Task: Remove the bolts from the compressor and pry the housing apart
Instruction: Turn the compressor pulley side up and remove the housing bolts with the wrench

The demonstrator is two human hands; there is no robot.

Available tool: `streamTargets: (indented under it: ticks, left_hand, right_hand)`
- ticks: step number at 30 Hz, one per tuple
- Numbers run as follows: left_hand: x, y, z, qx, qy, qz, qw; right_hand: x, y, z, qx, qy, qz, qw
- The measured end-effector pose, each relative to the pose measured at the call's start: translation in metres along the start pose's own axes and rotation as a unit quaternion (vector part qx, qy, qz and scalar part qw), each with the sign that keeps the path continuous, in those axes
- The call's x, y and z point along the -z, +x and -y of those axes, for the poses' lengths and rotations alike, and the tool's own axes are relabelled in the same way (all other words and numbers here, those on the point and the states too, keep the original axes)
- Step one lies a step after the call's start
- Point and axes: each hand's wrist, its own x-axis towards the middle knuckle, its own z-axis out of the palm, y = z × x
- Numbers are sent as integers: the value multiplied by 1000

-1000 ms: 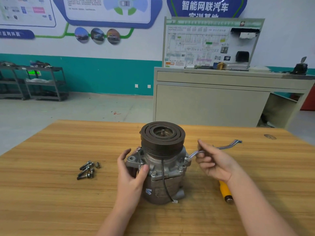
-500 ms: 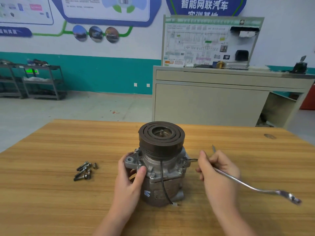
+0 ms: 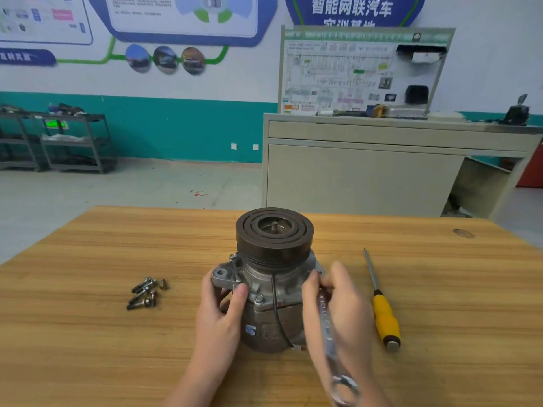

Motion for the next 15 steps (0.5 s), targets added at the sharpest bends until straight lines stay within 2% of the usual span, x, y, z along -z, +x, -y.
streamTargets:
  ticks: [2, 4, 5, 7, 9, 11, 13, 15]
  left_hand:
    - [0, 0, 1, 1, 3, 0, 1000]
    - [0, 0, 2, 3, 3, -1, 1000]
    - [0, 0, 3, 4, 2, -3, 1000]
    - [0, 1, 4, 6, 7, -5, 1000]
    - [0, 1, 5, 11, 7, -5, 1000]
    - [-1, 2, 5, 15, 5, -6, 1000]
    - [-1, 2, 4, 17, 2, -11, 1000]
    - [-1, 3, 3, 19, 3, -17, 1000]
  right_hand:
    - [10, 2, -9, -81, 134, 9, 988]
    - [21, 11, -22, -172, 264, 46, 948]
    - [27, 17, -31, -234, 344, 81, 906]
    - [35, 35, -55, -357, 479, 162, 785]
    - [39, 59, -69, -441, 496, 254, 704]
    - [34, 83, -77, -490, 486, 307, 655]
    - [21, 103, -77, -516, 464, 332, 639]
    - [8, 114, -74, -509, 446, 354, 646]
